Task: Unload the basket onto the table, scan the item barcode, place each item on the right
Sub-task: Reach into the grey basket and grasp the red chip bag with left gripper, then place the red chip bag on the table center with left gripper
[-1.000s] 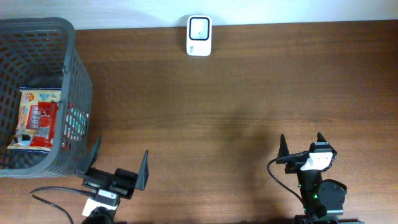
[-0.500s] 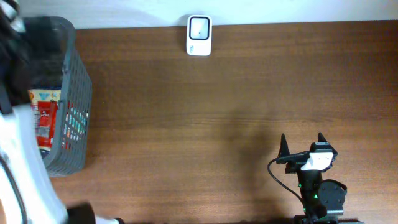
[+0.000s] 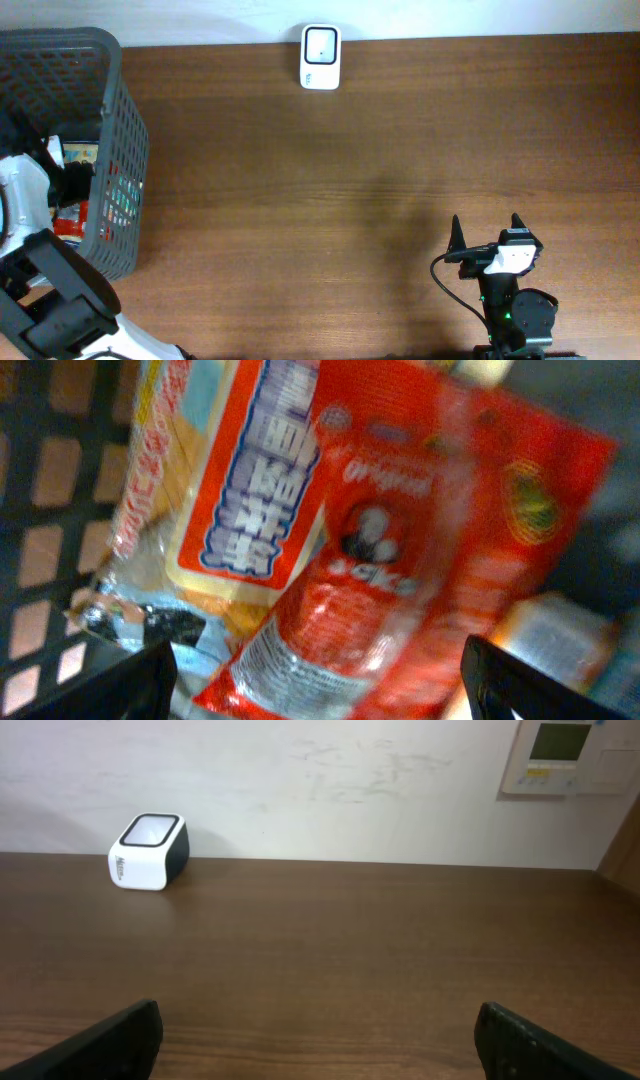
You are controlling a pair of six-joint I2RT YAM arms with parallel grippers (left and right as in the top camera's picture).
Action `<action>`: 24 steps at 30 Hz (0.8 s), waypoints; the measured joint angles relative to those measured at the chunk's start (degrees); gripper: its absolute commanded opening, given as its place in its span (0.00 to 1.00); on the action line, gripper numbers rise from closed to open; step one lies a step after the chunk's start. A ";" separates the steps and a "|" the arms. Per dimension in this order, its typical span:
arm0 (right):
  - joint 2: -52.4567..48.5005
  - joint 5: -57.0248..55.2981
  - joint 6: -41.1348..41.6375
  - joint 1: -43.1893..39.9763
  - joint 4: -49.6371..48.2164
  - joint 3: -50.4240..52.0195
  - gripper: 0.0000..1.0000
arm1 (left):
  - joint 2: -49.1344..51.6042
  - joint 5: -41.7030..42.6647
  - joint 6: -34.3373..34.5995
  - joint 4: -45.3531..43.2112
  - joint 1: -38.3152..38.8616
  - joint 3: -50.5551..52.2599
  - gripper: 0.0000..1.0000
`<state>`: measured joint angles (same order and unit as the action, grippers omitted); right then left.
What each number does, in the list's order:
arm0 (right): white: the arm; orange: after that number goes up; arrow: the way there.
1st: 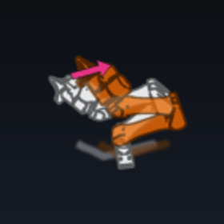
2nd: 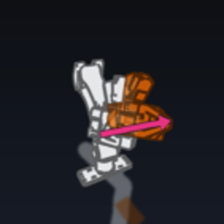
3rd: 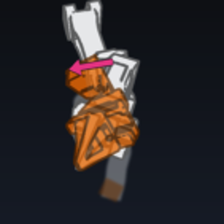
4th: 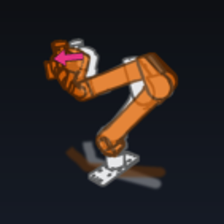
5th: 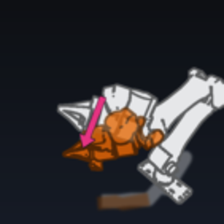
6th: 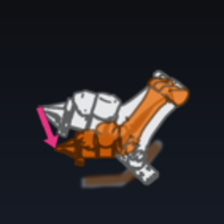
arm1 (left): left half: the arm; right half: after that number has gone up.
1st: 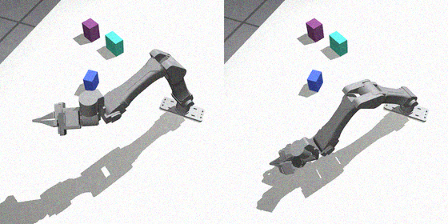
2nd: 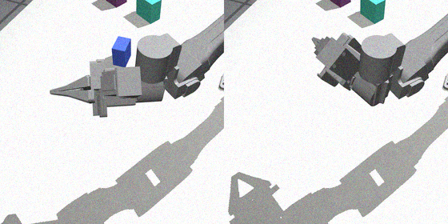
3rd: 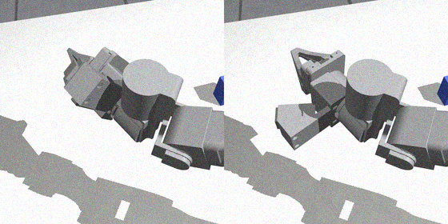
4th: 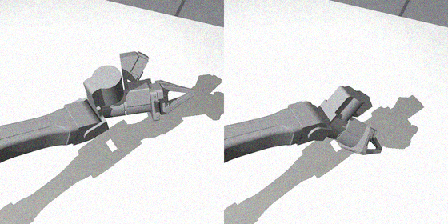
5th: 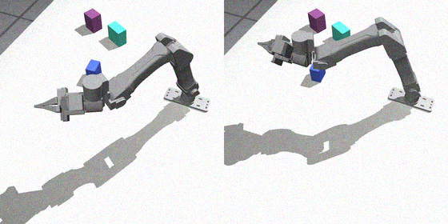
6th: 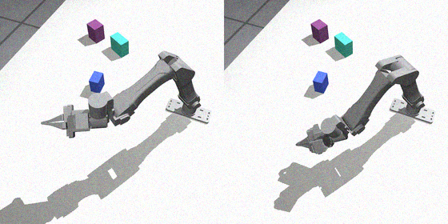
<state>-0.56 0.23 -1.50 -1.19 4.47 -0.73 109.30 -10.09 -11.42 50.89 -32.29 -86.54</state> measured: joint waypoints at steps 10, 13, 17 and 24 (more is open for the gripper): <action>-0.02 0.00 0.02 0.00 0.00 0.00 0.99 | -0.52 7.63 -4.24 -7.98 -1.11 6.69 0.00; -0.02 0.00 -0.02 0.00 0.00 0.00 0.99 | -0.74 7.61 -1.36 -0.83 -1.18 -3.39 0.00; -0.02 0.00 0.00 0.00 0.00 0.00 0.99 | -16.20 23.56 4.63 6.60 -0.94 -31.30 0.00; -0.02 0.00 0.00 0.00 0.00 0.00 0.99 | -22.95 50.03 5.70 18.47 26.84 -26.91 0.00</action>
<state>-0.58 0.23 -1.50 -1.19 4.47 -0.73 86.35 39.94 -5.72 69.36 -5.45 -113.45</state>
